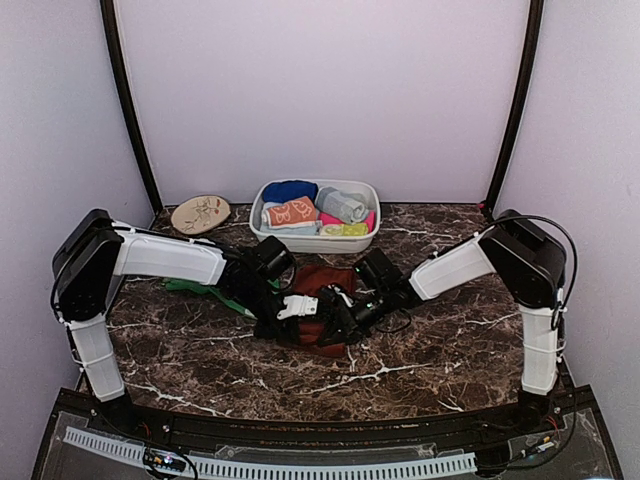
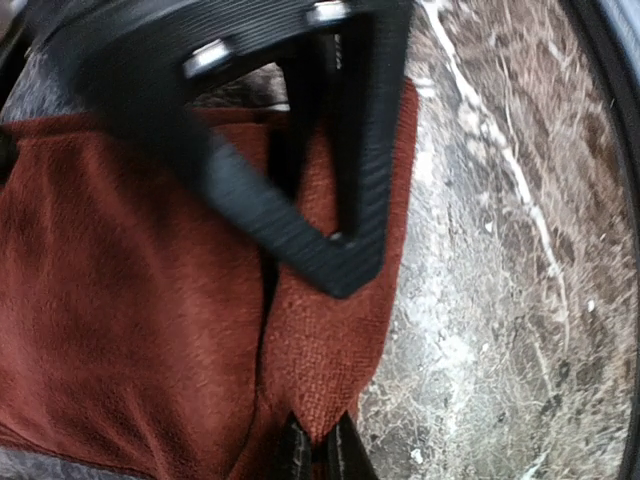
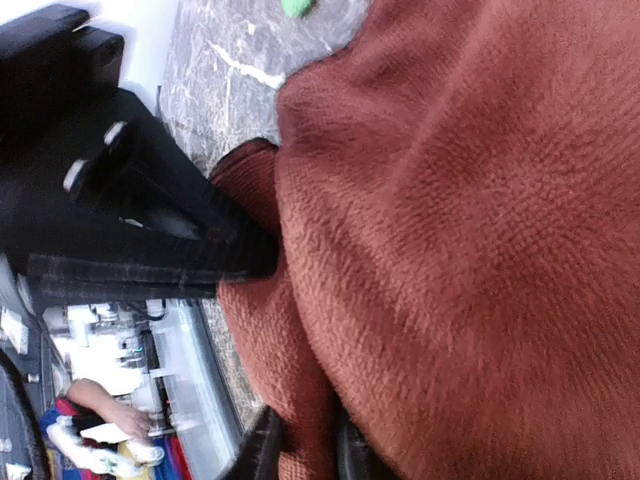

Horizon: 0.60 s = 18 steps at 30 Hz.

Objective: Roll the towels
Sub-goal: Roll the towel at the center of the board.

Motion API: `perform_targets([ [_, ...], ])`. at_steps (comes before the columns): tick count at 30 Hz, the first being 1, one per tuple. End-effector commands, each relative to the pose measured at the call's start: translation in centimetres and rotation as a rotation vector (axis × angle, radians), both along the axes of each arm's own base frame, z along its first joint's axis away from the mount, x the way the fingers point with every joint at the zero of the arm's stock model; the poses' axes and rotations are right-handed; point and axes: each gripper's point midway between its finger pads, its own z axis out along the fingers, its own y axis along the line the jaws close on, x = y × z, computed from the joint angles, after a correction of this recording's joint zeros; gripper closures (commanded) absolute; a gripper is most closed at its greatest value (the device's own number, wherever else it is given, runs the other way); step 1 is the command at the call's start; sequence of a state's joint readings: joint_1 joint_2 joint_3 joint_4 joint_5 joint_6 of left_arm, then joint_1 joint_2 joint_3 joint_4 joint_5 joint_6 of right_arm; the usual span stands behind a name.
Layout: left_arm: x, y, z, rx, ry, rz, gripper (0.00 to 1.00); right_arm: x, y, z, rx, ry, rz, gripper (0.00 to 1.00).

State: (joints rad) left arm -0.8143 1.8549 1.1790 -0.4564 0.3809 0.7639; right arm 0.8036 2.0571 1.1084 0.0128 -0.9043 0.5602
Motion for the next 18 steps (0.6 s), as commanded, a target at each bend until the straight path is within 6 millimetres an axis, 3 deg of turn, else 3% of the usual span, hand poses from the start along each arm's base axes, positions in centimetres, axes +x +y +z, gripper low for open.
perform_targets([
  [1,-0.3,1.5,0.0,-0.011,0.245,0.113,1.00,2.4,-1.6,1.0,-0.048,-0.236,-0.096,0.69],
  [4,-0.6,2.0,-0.6,-0.003,0.339,0.140,1.00,4.0,-3.0,2.7,-0.074,-0.427,-0.150,0.31],
  [5,-0.9,2.0,-0.7,0.000,0.366,0.141,1.00,4.6,-3.5,3.6,-0.084,-0.491,-0.171,0.05],
  [6,-1.2,2.0,-0.8,0.002,0.390,0.140,1.00,5.1,-4.1,3.9,-0.107,-0.544,-0.188,0.01],
  [9,-2.2,1.9,-0.4,-0.007,0.456,0.119,1.00,6.8,-6.6,5.2,-0.201,-0.731,-0.255,0.00],
  [14,-4.5,2.2,1.4,-0.032,0.559,0.065,1.00,9.5,-12.2,11.6,-0.288,-1.046,-0.553,0.00],
  [17,-5.8,2.7,1.7,-0.013,0.599,0.042,1.00,10.9,-16.8,13.5,-0.349,-1.020,-0.832,0.00],
  [18,-6.0,2.8,1.6,-0.003,0.604,0.041,1.00,10.8,-17.3,13.9,-0.301,-0.997,-0.851,0.00],
])
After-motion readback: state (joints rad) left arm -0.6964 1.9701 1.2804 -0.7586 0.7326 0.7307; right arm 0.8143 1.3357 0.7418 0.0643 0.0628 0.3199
